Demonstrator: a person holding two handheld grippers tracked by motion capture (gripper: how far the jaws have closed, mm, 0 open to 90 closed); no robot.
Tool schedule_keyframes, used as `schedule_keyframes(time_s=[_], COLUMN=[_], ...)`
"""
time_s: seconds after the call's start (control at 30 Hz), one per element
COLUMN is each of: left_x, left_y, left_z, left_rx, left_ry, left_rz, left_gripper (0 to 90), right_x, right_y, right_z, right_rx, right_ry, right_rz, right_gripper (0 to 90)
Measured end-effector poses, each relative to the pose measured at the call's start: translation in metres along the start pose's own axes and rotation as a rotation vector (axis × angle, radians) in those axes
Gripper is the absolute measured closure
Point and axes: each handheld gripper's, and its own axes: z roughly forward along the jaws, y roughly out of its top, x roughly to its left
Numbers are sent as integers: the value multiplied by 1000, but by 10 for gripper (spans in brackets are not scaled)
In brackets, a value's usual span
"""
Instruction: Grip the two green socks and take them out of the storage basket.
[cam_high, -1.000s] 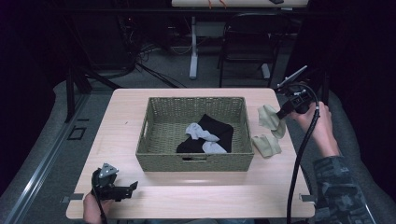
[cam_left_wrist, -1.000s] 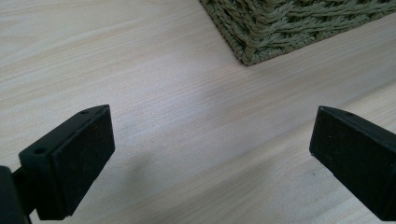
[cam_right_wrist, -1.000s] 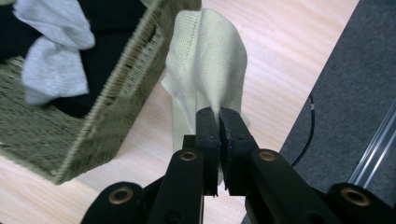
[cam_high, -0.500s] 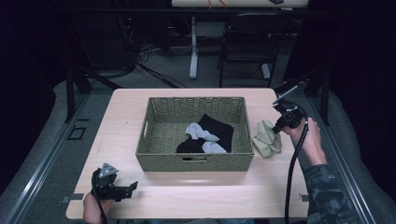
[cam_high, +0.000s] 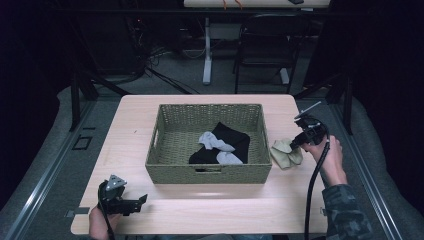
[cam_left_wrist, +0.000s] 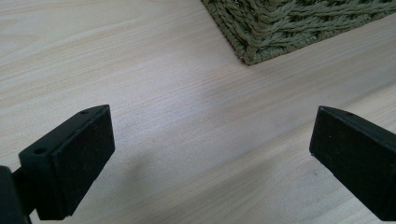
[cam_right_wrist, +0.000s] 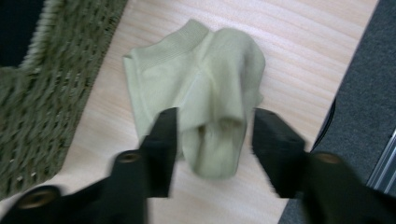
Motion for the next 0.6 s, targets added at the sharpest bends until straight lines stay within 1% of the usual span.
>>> schedule_keyframes(time_s=[0.1, 0.13, 0.17, 0.2, 0.23, 0.27, 0.33, 0.37, 0.47, 0.5, 0.57, 0.6], left_x=[0, 0, 0, 0, 0, 0, 0, -1, 0, 0, -1, -1], left_y=[0, 0, 0, 0, 0, 0, 1, 1, 1, 1, 2, 2], left_z=[0, 0, 0, 0, 0, 0, 1, 1, 2, 2, 2, 2], left_rx=[1, 1, 1, 0, -1, 0, -1, -1, 4, 4, 6, 6], left_ry=[1, 1, 1, 0, 0, 0, 0, 0, -2, -3, -2, -4], left_rz=[0, 0, 0, 4, 4, 4, 1, 0, 2, 3, 7, 7], left_gripper=[0, 1, 1, 1, 1, 1, 1, 1, 0, 1, 1, 1], right_x=[6, 8, 10, 12, 14, 16, 18, 19, 20, 20, 19, 19], right_y=[-10, -13, -17, -21, -25, -28, -36, -39, -48, -50, -52, -53], right_z=[-13, -19, -24, -28, -31, -34, -39, -40, -44, -44, -47, -48], right_rx=[-26, -26, -35, -44, -51, -68, -85, -93, -100, -109, -109, -128], right_ry=[-3, -8, 5, 12, 8, 9, 20, 14, 34, 29, 23, 24], right_rz=[5, -10, -22, -26, -33, -33, -34, -36, -47, -45, -58, -56], right_gripper=[366, 328, 301, 272, 230, 209, 175, 154, 144, 142, 138, 137])
